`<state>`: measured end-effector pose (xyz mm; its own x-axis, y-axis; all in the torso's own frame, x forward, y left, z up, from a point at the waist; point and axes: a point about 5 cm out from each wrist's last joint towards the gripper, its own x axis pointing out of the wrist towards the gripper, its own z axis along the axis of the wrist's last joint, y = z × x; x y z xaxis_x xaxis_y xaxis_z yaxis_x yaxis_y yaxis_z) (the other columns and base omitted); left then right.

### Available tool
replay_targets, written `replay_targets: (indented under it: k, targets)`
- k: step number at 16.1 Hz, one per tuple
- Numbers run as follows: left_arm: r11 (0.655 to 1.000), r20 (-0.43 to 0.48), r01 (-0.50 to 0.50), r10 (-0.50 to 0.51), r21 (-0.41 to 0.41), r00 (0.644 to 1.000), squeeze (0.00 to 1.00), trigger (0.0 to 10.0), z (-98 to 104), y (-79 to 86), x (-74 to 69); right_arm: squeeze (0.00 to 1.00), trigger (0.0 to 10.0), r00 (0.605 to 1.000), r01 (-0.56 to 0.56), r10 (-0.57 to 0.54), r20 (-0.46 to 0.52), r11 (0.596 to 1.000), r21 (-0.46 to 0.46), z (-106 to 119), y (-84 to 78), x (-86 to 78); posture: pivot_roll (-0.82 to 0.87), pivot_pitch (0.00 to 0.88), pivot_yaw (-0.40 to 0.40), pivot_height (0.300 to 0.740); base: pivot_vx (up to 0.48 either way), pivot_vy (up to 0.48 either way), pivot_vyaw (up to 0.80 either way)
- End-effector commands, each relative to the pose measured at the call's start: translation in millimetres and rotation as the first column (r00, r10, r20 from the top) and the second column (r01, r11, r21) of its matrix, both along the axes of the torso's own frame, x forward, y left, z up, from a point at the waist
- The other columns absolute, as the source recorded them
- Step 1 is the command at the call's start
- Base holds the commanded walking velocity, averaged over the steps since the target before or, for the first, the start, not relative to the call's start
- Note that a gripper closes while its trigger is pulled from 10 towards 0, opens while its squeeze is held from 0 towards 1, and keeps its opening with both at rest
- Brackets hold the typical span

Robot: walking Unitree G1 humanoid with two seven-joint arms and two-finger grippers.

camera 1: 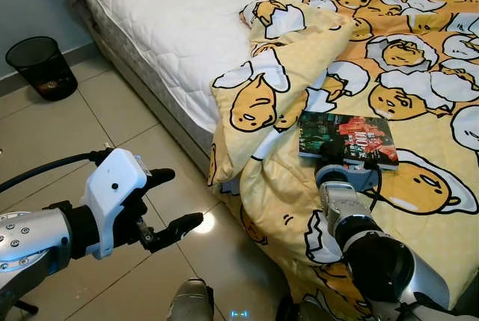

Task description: Clean up the room

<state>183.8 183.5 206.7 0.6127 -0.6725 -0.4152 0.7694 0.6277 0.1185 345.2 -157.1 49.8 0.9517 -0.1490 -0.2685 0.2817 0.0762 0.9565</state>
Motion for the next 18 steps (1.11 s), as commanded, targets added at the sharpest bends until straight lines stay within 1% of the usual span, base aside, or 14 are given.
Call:
replay_targets:
  k: [1,5,6,7,8,9,10,11,12,14,15,16,17,18]
  targets:
    - [1.000,-0.002,0.001,-0.001,0.005,1.000,1.00,10.0,-0.4,0.1,0.7,0.00,0.0,1.000,0.022,-0.022,0.009,1.000,0.010,2.0,-3.0,1.2,0.50,0.182,0.019,0.740,0.000,0.000,0.00]
    - [1.000,-0.001,0.001,-0.001,0.006,1.000,1.00,10.0,-0.8,0.4,1.5,0.00,0.0,1.000,0.024,-0.024,-0.008,1.000,0.008,-0.6,-3.3,-0.5,0.49,0.176,0.023,0.740,0.000,0.000,0.00]
    - [1.000,-0.002,0.003,-0.003,0.006,1.000,1.00,10.0,-1.7,0.1,2.0,0.00,0.0,1.000,-0.003,0.003,-0.003,1.000,-0.012,-0.5,-0.5,-0.3,0.48,0.167,0.025,0.740,0.000,0.000,0.00]
    - [1.000,-0.001,0.004,-0.004,0.002,1.000,1.00,10.0,-3.2,-0.9,3.9,0.00,0.0,0.999,-0.039,0.039,-0.005,0.998,-0.052,0.0,2.1,0.2,0.47,0.155,0.025,0.740,0.000,0.000,0.00]
    - [1.000,0.000,0.005,-0.005,-0.001,1.000,1.00,10.0,-3.7,-1.4,4.8,0.00,0.0,0.999,-0.050,0.050,-0.006,0.997,-0.066,0.3,2.8,0.4,0.47,0.155,0.025,0.740,0.000,0.000,0.00]
    - [1.000,0.003,0.004,-0.004,-0.011,1.000,1.00,10.0,-4.9,-2.8,6.5,0.00,0.0,0.999,-0.054,0.054,-0.002,0.995,-0.082,1.1,1.8,0.8,0.44,0.142,0.022,0.740,0.000,0.000,0.00]
    - [0.999,0.011,0.003,-0.003,-0.042,1.000,1.00,10.0,-8.5,-7.8,10.7,0.00,0.0,0.999,-0.039,0.041,0.012,0.994,-0.105,3.4,-4.9,1.6,0.39,0.116,0.013,0.740,0.000,0.000,0.00]
    - [0.998,0.015,0.005,-0.004,-0.055,1.000,1.00,10.0,-10.6,-10.8,13.1,0.00,0.0,0.999,-0.032,0.034,0.020,0.992,-0.118,4.6,-8.7,1.8,0.38,0.110,0.012,0.740,0.000,0.000,0.00]
    - [0.996,0.024,0.011,-0.008,-0.087,1.000,1.00,10.0,-15.9,-18.1,20.1,0.00,0.0,0.999,-0.031,0.037,0.033,0.988,-0.154,6.7,-15.8,2.1,0.32,0.072,-0.004,0.740,0.000,0.000,0.00]
    - [0.992,0.042,0.010,-0.005,-0.126,0.999,1.00,10.0,-20.5,-25.0,29.3,0.00,0.0,0.997,-0.038,0.052,0.064,0.979,-0.201,11.5,-23.3,3.1,0.28,0.048,-0.015,0.740,0.000,0.000,0.00]
    - [0.988,0.061,-0.014,0.024,-0.156,0.998,1.00,10.0,-23.6,-27.1,38.2,0.00,0.0,0.993,-0.033,0.061,0.105,0.968,-0.251,19.3,-33.0,4.5,0.23,0.005,-0.030,0.740,0.000,0.000,0.00]
    - [0.981,0.092,-0.055,0.073,-0.184,0.993,1.00,10.0,-25.5,-28.0,49.3,0.00,0.0,0.990,-0.038,0.077,0.121,0.956,-0.292,26.1,-42.7,4.3,0.18,0.000,-0.045,0.740,0.000,0.000,0.00]
    - [0.977,0.108,-0.072,0.095,-0.201,0.990,1.00,10.0,-24.6,-28.3,55.4,0.00,0.0,0.988,-0.073,0.115,0.104,0.936,-0.343,29.8,-46.1,3.7,0.15,0.000,-0.046,0.740,0.000,0.000,0.00]
    - [0.971,0.124,-0.094,0.123,-0.219,0.985,1.00,10.0,-24.1,-28.6,63.3,0.00,0.0,0.982,-0.122,0.171,0.078,0.895,-0.429,34.7,-47.9,2.5,0.14,0.000,-0.042,0.740,0.000,0.000,0.00]
